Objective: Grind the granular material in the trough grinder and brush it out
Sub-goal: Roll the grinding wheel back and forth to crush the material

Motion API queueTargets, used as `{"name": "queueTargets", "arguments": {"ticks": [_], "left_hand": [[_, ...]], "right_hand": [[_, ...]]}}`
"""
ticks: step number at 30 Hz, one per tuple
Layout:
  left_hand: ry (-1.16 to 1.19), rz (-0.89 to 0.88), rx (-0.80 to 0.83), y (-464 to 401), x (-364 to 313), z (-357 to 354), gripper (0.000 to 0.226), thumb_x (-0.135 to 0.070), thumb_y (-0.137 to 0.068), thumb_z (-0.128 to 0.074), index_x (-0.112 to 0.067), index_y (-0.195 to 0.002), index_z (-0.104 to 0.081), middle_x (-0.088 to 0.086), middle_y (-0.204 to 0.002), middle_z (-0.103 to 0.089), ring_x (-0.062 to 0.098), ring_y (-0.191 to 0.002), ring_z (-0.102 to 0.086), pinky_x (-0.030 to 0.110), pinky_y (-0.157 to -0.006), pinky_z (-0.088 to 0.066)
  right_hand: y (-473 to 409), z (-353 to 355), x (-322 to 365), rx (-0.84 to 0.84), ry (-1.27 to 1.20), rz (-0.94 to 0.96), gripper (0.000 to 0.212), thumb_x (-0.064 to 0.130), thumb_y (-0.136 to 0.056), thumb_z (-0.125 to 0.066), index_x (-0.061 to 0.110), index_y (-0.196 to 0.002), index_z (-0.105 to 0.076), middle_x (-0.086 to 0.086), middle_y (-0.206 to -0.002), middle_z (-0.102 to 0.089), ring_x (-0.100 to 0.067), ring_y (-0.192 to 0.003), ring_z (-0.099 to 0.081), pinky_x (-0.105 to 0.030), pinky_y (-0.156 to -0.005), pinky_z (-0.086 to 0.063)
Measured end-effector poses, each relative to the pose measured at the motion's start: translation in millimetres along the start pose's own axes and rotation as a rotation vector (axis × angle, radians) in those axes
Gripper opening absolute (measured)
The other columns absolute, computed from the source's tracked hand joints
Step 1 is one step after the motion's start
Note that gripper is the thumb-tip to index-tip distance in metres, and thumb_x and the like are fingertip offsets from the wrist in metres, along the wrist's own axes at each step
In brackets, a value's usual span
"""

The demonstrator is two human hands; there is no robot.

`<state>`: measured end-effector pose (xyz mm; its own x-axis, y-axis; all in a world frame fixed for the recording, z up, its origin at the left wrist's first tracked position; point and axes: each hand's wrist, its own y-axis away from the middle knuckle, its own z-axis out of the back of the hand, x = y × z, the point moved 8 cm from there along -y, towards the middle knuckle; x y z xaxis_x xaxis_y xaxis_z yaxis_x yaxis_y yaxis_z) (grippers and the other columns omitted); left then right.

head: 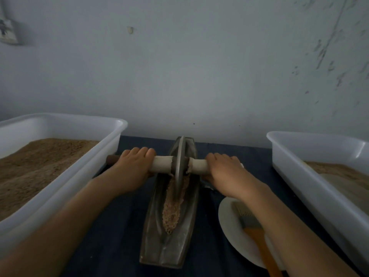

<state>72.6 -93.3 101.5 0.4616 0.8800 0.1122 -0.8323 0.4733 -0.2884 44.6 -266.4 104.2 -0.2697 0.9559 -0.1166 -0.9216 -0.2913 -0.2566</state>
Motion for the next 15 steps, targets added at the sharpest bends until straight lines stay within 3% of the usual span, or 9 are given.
{"name": "queueTargets", "arguments": {"ticks": [4,9,12,15], "left_hand": [[0.035,-0.044,0.277,12,-6,3,0.036,-0.039,-0.092,-0.053,-0.024,-0.119,-0.035,-0.005,-0.126,-0.047,0.011,-0.111,-0.046,0.027,-0.098,-0.034],[0.161,-0.059,0.592,32,-10,8,0.029,-0.034,-0.092,-0.054,-0.031,-0.106,-0.028,-0.009,-0.105,-0.046,0.008,-0.099,-0.050,0.024,-0.091,-0.040],[0.220,-0.050,0.631,35,-10,9,0.027,-0.033,-0.093,-0.054,-0.030,-0.107,-0.031,-0.011,-0.100,-0.046,0.009,-0.096,-0.051,0.025,-0.088,-0.041],[0.196,-0.046,0.541,24,-9,5,0.026,-0.032,-0.093,-0.053,-0.025,-0.111,-0.035,-0.008,-0.109,-0.048,0.010,-0.100,-0.050,0.026,-0.089,-0.040]], "right_hand": [[14,3,8,0.238,-0.075,0.015,0.031,0.034,-0.095,-0.049,0.012,-0.116,-0.043,-0.004,-0.111,-0.052,-0.022,-0.098,-0.050,-0.030,-0.073,-0.029],[31,13,19,0.483,-0.174,0.061,0.031,0.040,-0.092,-0.053,0.014,-0.106,-0.042,0.007,-0.080,-0.039,-0.006,-0.069,-0.040,-0.019,-0.052,-0.027],[32,13,20,0.505,-0.192,0.062,0.028,0.039,-0.092,-0.053,0.017,-0.099,-0.038,0.008,-0.078,-0.038,-0.003,-0.066,-0.038,-0.018,-0.051,-0.027],[20,6,14,0.430,-0.175,0.014,0.032,0.039,-0.092,-0.053,0.014,-0.110,-0.043,0.006,-0.086,-0.044,-0.011,-0.080,-0.044,-0.024,-0.061,-0.031]]}}
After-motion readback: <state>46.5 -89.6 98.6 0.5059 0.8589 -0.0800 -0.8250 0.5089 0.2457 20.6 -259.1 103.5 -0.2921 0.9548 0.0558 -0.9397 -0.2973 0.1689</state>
